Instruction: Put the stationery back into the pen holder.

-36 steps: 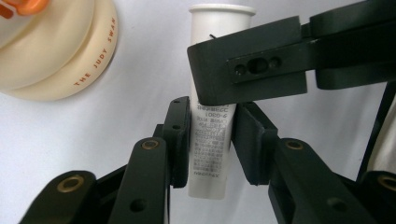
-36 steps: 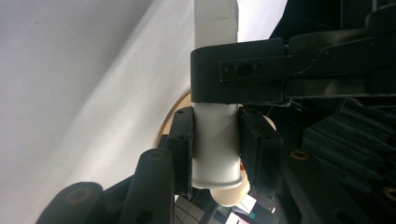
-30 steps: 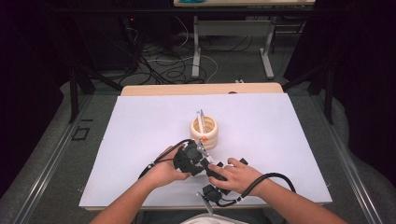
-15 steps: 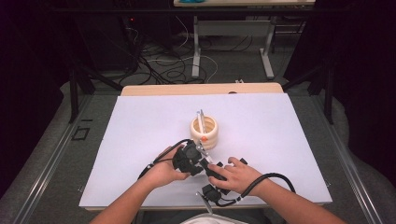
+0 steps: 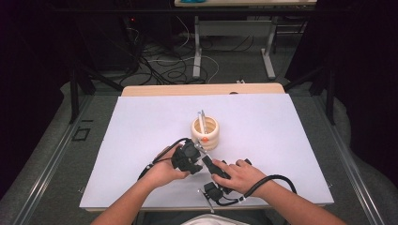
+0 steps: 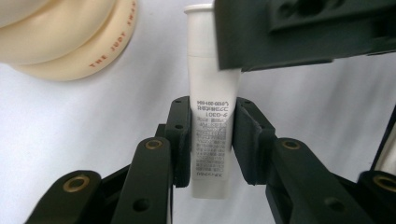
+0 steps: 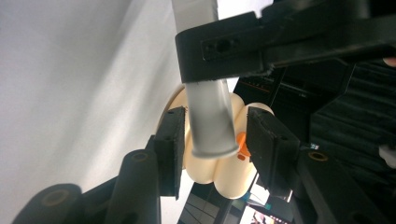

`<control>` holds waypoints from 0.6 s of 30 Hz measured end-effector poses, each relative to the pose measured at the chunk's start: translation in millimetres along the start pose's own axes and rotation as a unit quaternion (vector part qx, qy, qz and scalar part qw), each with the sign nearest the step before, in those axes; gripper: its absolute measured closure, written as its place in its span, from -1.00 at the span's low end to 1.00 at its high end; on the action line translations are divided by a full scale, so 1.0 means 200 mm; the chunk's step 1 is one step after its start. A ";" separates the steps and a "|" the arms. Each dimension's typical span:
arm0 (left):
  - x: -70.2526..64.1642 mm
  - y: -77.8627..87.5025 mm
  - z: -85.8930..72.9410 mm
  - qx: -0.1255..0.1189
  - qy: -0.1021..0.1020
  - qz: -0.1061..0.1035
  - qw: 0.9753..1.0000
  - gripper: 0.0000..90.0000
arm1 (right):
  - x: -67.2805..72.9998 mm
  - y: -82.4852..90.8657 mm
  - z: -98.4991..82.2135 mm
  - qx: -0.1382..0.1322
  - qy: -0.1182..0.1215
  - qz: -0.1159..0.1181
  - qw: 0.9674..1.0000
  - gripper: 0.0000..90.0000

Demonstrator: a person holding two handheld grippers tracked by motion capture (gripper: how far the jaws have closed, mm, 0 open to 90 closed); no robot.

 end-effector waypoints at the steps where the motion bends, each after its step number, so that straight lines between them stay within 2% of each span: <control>1: 0.00 0.00 0.00 -0.002 0.002 0.002 1.000 0.56 | 0.00 0.00 0.00 0.003 -0.005 -0.002 1.000 0.20; 4: 0.02 0.01 -0.01 -0.013 0.015 0.002 1.000 0.56 | -0.02 0.01 -0.02 0.010 -0.026 0.003 1.000 0.16; 6: 0.03 0.02 -0.01 -0.020 0.023 0.002 1.000 0.56 | -0.02 0.01 -0.03 0.015 -0.053 0.001 0.998 0.13; 8: 0.03 0.03 -0.01 -0.025 0.028 0.002 0.999 0.56 | -0.02 0.01 -0.05 0.023 -0.051 -0.002 0.998 0.09; 11: 0.05 0.04 -0.01 -0.040 0.037 0.006 0.999 0.56 | -0.03 0.01 -0.08 0.027 -0.066 -0.008 0.997 0.03; 13: 0.05 0.05 -0.01 -0.046 0.041 0.005 0.998 0.56 | -0.04 0.01 -0.10 0.033 -0.086 0.002 0.996 0.01; 18: 0.06 0.08 -0.01 -0.067 0.050 0.005 0.996 0.56 | -0.05 0.02 -0.14 0.056 -0.125 0.006 0.991 -0.05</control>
Point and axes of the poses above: each handheld gripper's, and its own axes: y roughly backward along the jaws, z roughly out of its top, x roughly to its left, the point moved 4 cm from there along -y, roughly forward along the jaws, and after that the axes turned 15 degrees about -z, right-handed, at the moved point
